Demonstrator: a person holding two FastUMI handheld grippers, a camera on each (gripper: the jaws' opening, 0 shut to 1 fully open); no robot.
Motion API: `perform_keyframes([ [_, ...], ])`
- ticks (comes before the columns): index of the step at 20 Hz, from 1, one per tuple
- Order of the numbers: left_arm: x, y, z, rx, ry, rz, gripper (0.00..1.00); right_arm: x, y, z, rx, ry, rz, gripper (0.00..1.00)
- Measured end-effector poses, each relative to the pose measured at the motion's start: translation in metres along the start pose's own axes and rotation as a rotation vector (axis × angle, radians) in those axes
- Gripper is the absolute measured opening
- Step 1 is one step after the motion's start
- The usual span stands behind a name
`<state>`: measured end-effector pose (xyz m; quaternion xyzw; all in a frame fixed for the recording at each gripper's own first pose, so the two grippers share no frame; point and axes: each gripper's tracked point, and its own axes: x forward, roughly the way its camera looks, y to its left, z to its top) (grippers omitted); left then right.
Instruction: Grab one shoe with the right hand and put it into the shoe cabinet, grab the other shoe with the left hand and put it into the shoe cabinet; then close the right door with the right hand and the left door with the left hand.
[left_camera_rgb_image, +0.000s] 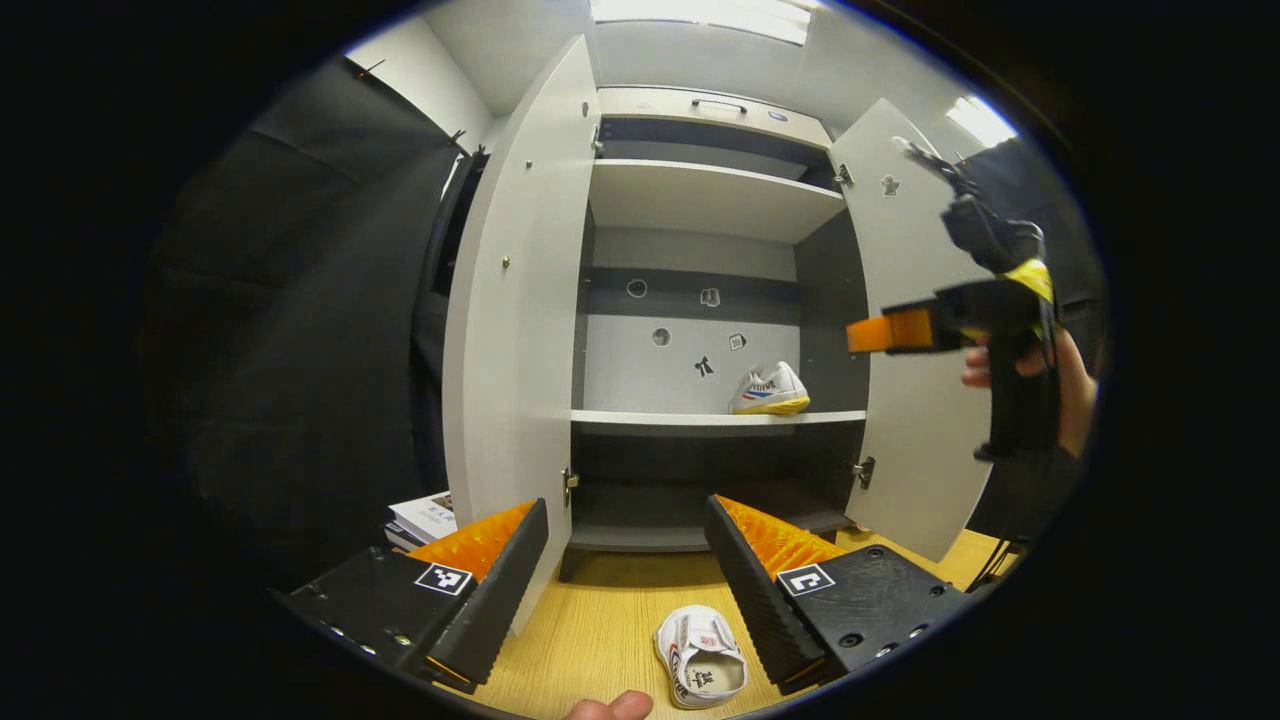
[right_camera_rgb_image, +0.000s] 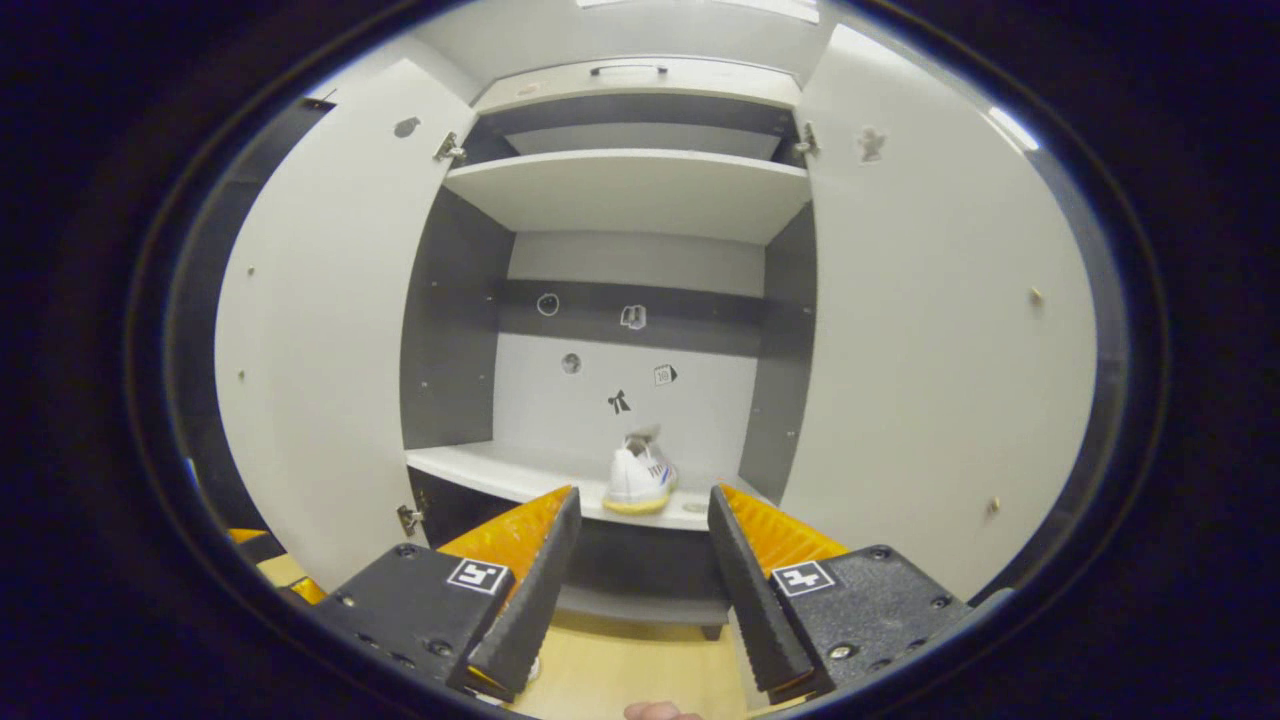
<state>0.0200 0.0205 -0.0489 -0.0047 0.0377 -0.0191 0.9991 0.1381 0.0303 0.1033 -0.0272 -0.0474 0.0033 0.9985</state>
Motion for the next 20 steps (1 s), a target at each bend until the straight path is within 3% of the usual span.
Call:
perform_keyframes([
  [2,-0.001,-0.006,-0.002,0.004,0.005,-0.01,0.95,-0.023,-0.011,-0.029,-0.011,-0.017,-0.046,0.83],
  [5,-0.002,-0.012,-0.005,0.008,0.018,-0.02,0.95,-0.054,-0.007,-0.067,-0.015,0.003,-0.028,0.87],
  [11,-0.005,-0.022,-0.021,0.015,0.062,-0.032,0.95,-0.1,-0.021,-0.119,0.01,0.069,-0.09,0.94],
  [16,-0.005,-0.029,-0.051,0.006,0.143,-0.048,0.95,-0.116,-0.027,-0.138,0.042,0.128,-0.097,0.95],
  [20,-0.008,-0.039,-0.103,-0.049,0.303,-0.101,0.95,-0.119,-0.036,-0.142,0.07,0.141,-0.107,0.94],
])
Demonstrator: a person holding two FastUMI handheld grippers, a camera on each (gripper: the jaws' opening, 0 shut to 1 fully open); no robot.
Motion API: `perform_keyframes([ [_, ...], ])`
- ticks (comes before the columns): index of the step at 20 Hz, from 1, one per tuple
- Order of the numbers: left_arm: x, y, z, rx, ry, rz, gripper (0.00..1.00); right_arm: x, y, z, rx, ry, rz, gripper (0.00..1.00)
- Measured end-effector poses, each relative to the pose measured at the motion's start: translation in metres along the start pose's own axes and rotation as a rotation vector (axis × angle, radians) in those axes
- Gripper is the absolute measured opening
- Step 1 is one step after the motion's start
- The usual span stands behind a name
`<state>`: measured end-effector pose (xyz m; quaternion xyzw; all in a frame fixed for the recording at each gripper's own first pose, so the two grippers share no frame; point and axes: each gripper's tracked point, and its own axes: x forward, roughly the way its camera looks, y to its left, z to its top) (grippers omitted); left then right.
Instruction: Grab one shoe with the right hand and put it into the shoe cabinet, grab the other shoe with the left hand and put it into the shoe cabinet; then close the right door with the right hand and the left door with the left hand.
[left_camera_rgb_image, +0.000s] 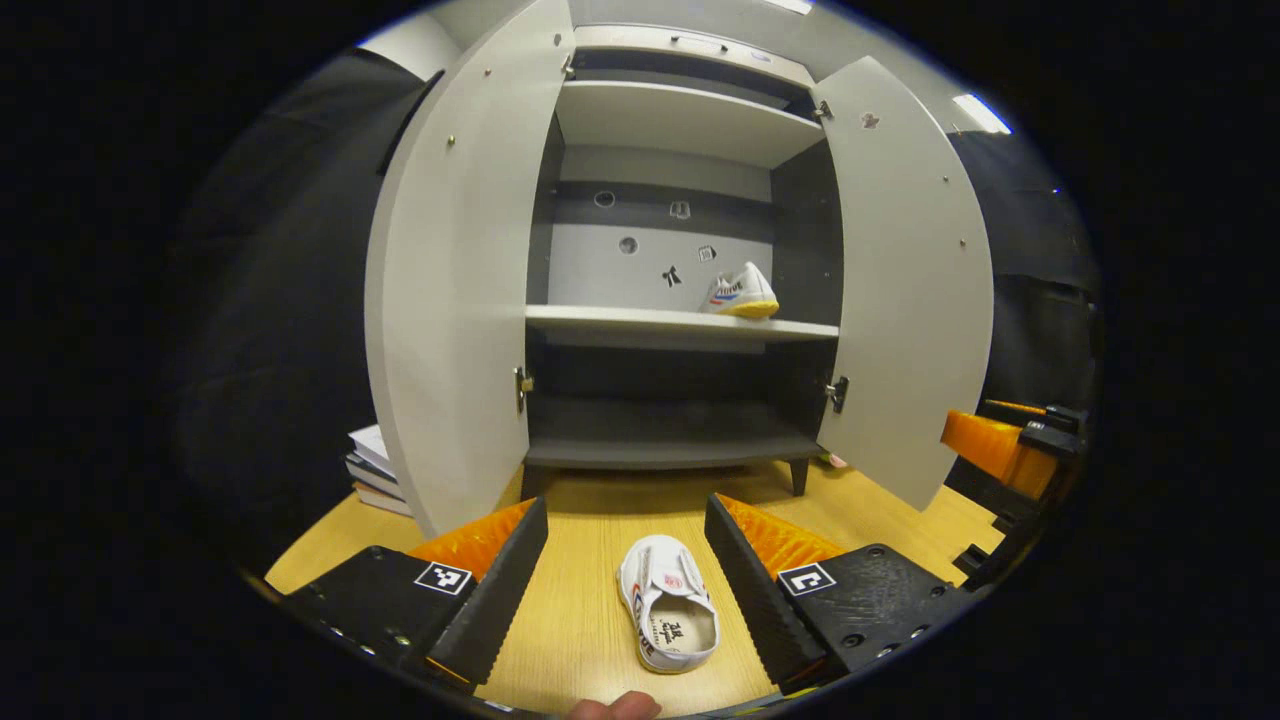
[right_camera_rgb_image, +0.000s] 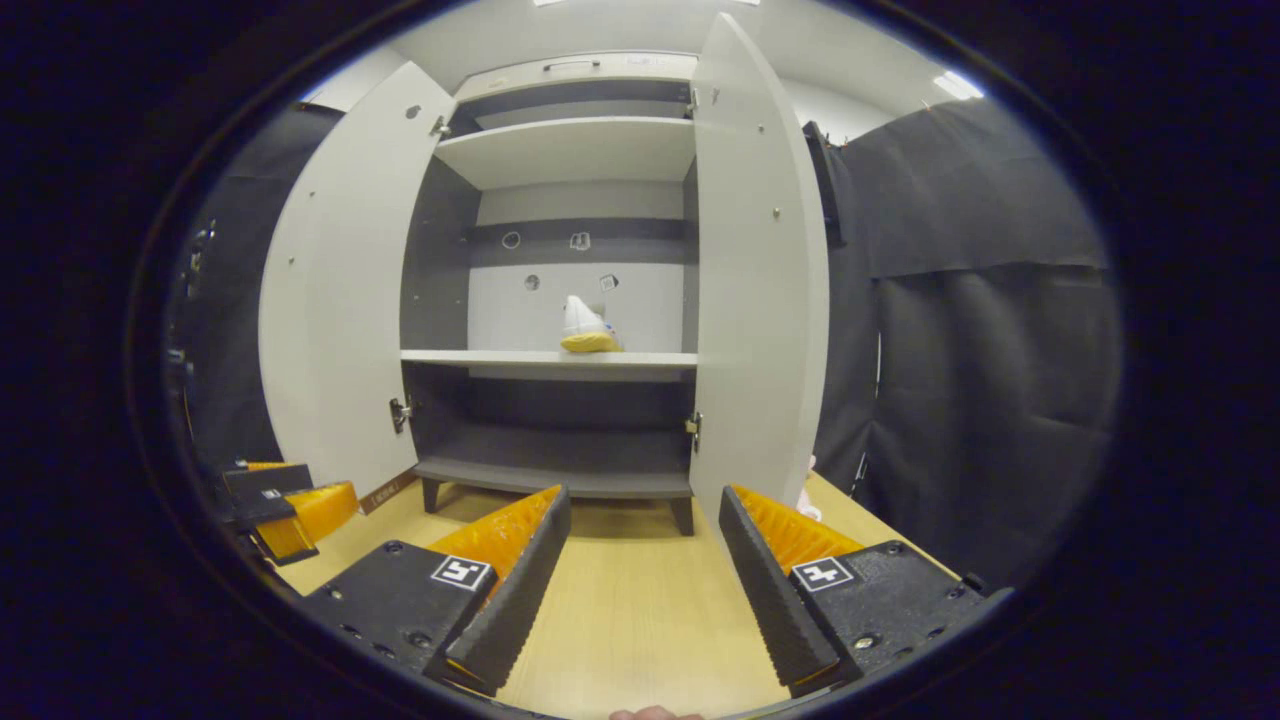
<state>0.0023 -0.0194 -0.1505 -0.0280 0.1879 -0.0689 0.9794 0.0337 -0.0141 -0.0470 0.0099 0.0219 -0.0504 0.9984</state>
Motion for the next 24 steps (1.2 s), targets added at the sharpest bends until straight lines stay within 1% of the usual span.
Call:
perform_keyframes([
  [3,0.011,0.001,-0.046,-0.031,0.134,-0.014,0.95,0.0,-0.005,-0.006,0.003,0.013,-0.003,0.95],
  [7,0.024,0.011,-0.097,-0.015,0.257,0.009,0.96,0.001,-0.01,-0.016,0.014,0.044,-0.005,0.95],
  [9,0.03,0.013,-0.115,-0.022,0.302,0.011,0.95,0.001,-0.014,-0.02,0.014,0.055,-0.011,0.94],
  [15,0.049,0.017,-0.148,-0.046,0.386,0.019,0.96,0.005,-0.02,-0.029,0.006,0.088,-0.019,0.95],
  [24,0.076,0.023,-0.166,-0.059,0.432,0.036,0.96,0.018,-0.025,-0.042,-0.006,0.131,-0.031,0.95],
])
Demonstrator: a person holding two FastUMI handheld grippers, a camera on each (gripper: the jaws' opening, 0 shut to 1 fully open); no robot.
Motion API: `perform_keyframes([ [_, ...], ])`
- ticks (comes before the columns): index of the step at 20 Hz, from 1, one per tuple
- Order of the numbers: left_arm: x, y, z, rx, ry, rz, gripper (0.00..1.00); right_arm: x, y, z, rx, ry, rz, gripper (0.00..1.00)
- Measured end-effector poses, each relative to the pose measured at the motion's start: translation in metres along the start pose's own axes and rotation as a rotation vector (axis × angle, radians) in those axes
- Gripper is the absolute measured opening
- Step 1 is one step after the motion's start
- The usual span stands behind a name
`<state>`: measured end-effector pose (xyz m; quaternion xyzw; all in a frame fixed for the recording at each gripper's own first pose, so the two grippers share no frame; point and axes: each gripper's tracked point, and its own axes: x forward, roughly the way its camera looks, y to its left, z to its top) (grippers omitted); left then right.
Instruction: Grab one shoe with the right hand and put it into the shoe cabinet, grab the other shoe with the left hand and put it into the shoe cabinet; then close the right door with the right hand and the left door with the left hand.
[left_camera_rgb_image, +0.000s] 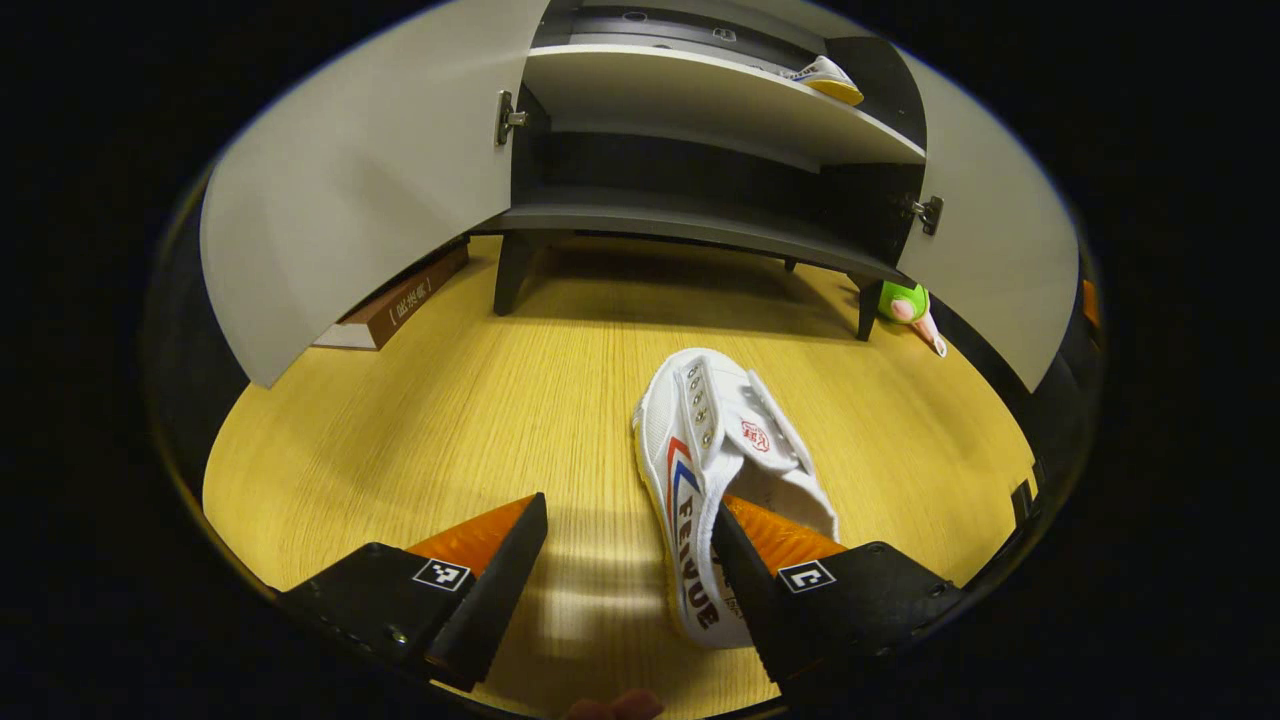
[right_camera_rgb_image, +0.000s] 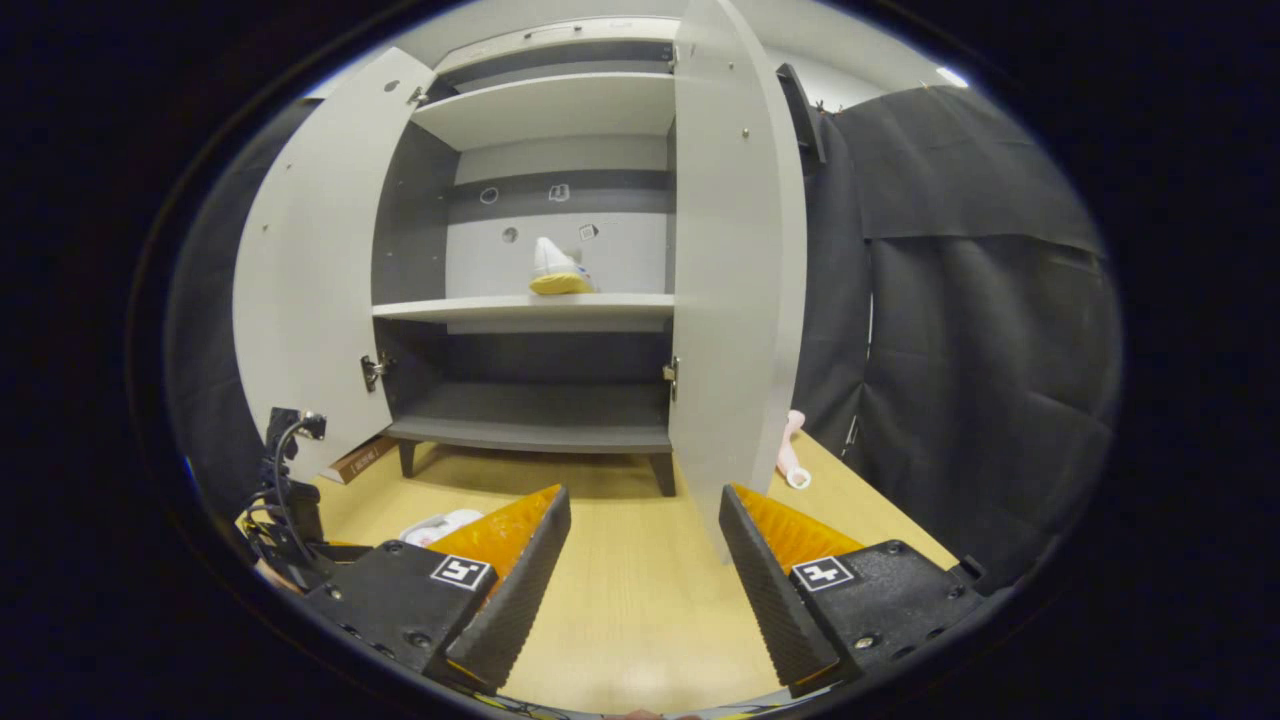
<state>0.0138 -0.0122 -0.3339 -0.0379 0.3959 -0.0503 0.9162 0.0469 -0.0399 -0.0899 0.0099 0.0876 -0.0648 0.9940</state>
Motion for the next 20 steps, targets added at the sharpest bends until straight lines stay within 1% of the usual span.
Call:
perform_keyframes([
  [3,0.009,0.002,0.0,-0.004,0.01,0.003,0.96,0.004,-0.001,-0.002,-0.005,0.007,-0.002,0.95],
  [6,0.018,0.003,0.008,0.01,-0.01,0.001,0.96,0.009,0.0,-0.004,-0.01,0.016,-0.005,0.95],
  [10,0.03,0.001,0.013,-0.022,-0.018,-0.01,0.96,0.012,0.001,-0.007,-0.02,0.025,-0.003,0.95],
  [16,0.037,-0.003,0.018,-0.034,-0.038,-0.025,0.95,0.016,0.002,-0.009,-0.026,0.031,-0.002,0.95],
  [17,0.037,-0.008,0.018,-0.042,-0.043,-0.036,0.92,0.018,0.003,-0.011,-0.03,0.035,-0.002,0.95],
  [18,0.038,-0.014,0.02,-0.055,-0.054,-0.059,0.81,0.018,0.003,-0.012,-0.032,0.04,0.001,0.95],
  [19,0.039,-0.021,0.023,-0.067,-0.068,-0.08,0.73,0.019,0.005,-0.013,-0.033,0.042,0.003,0.95],
  [20,0.038,-0.021,0.025,-0.06,-0.078,-0.065,0.39,0.02,0.005,-0.013,-0.036,0.046,0.004,0.95],
])
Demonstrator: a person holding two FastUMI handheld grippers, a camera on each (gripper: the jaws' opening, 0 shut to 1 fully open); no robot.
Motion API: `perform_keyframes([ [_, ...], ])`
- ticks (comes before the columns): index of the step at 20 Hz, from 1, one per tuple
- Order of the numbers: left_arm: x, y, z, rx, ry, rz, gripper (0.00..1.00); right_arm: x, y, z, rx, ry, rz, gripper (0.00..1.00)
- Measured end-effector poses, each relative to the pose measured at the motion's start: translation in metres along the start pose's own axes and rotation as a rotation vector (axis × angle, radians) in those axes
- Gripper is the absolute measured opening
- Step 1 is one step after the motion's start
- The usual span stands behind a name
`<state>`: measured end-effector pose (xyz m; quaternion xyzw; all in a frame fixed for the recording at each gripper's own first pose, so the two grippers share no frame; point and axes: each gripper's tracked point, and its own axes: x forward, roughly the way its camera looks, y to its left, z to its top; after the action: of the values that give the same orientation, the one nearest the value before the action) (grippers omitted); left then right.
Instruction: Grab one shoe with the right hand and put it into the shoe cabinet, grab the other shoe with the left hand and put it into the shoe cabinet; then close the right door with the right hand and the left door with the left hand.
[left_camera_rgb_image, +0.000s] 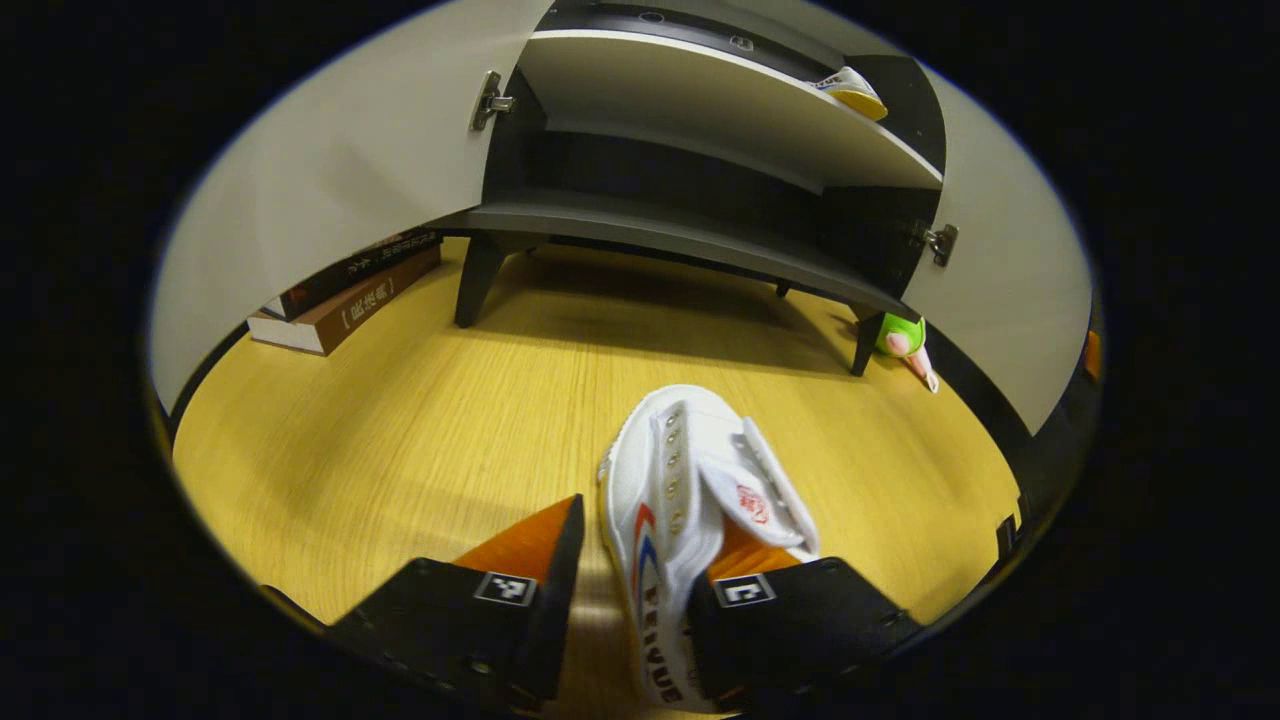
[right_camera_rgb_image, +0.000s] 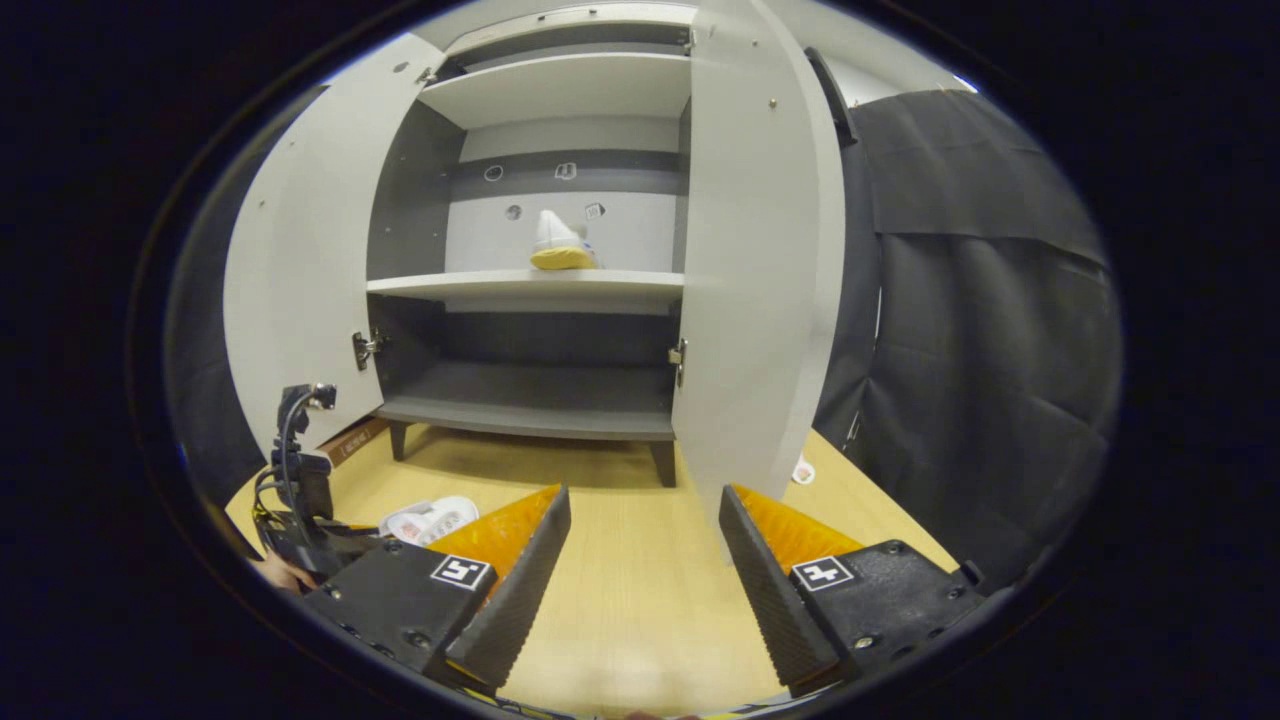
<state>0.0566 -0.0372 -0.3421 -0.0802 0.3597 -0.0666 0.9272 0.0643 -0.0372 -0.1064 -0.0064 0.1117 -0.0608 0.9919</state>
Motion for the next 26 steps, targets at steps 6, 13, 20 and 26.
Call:
perform_keyframes([
  [6,-0.012,0.016,0.008,-0.015,-0.046,0.08,0.01,0.002,0.004,-0.003,-0.01,0.008,0.012,0.95],
  [13,-0.099,-0.022,0.142,0.077,-0.304,0.047,0.0,0.007,0.022,0.0,-0.014,0.003,0.061,0.95],
  [20,-0.127,-0.046,0.31,0.04,-0.498,0.054,0.0,0.004,0.041,0.007,-0.014,-0.022,0.111,0.94],
  [26,-0.058,-0.036,0.42,0.005,-0.385,0.084,0.0,0.001,0.04,0.006,0.005,-0.024,0.103,0.95],
])
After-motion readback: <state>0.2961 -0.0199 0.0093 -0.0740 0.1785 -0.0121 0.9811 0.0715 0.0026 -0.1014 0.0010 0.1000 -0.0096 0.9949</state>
